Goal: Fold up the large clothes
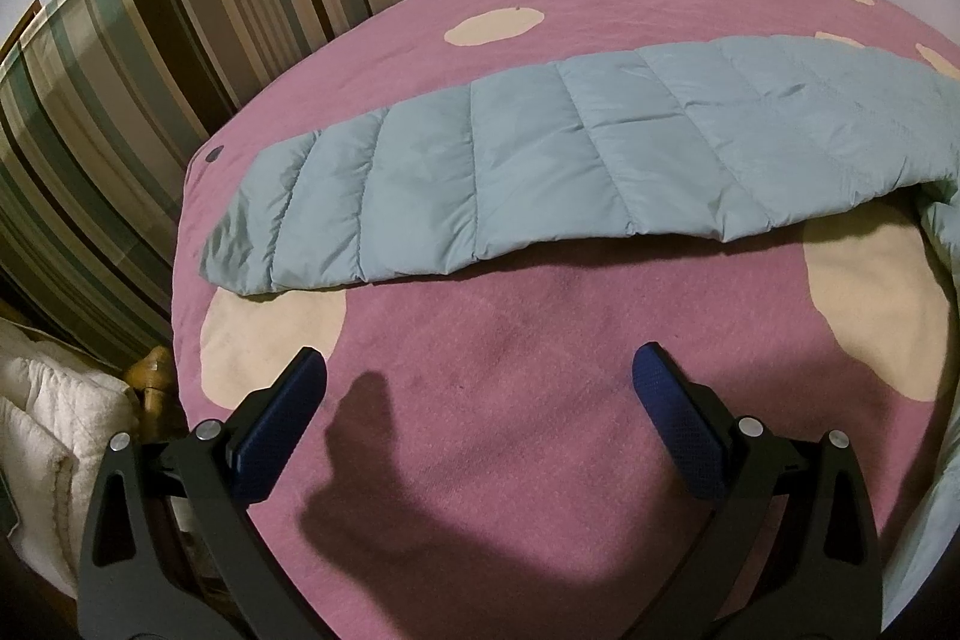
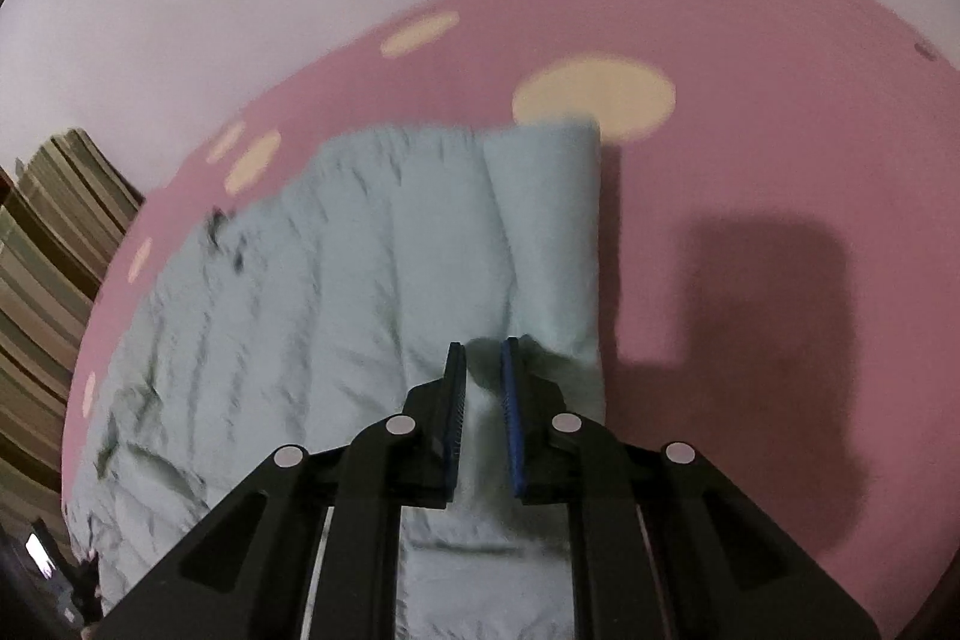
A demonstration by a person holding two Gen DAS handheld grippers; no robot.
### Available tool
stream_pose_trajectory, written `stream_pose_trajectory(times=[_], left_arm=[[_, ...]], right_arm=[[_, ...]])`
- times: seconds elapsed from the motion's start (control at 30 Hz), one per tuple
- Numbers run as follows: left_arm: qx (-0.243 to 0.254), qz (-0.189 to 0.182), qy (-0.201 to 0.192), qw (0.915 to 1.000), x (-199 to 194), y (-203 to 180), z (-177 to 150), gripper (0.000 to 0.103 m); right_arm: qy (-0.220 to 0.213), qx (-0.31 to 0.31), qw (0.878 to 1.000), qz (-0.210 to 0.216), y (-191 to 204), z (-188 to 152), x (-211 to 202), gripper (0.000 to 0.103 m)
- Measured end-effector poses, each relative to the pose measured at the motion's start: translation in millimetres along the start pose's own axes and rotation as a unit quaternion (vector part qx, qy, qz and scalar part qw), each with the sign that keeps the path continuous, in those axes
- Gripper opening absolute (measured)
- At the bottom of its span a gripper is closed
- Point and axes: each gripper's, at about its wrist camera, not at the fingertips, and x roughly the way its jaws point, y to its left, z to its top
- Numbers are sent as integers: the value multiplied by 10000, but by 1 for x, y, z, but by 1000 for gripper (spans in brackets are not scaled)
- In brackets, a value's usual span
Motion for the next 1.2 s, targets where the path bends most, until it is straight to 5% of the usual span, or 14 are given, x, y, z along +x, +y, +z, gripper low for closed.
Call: stream_pose_trajectory(times=[0.17, 0.33, 0.5, 0.6, 0.67, 0.93, 1.2], left_arm=[[-10, -11, 2, 10000, 0, 1, 0, 101], [5, 10, -6, 10000, 0, 0, 0, 101], [-22, -22, -2, 10000, 0, 1, 0, 101], [-22, -22, -1, 10000, -1, -1, 0, 101], [-20, -18, -5, 10000, -1, -1, 0, 101], [-38, -40, 6, 10000, -1, -2, -1, 101], [-31, -33, 6, 10000, 0, -5, -2, 101]], right_arm=[[-175, 203, 9995, -190, -8, 33, 17, 12], [306, 251, 9981, -472, -15, 35, 64, 12], [104, 59, 9986, -512, -7, 34, 44, 13], [-186, 126, 9982, -553, -12, 26, 8, 22], [-371, 116, 9951, -914, -19, 12, -16, 39], [-177, 16, 9743, -2244, -56, -52, -47, 44], [-298, -72, 9688, -2460, -66, -74, -40, 64]])
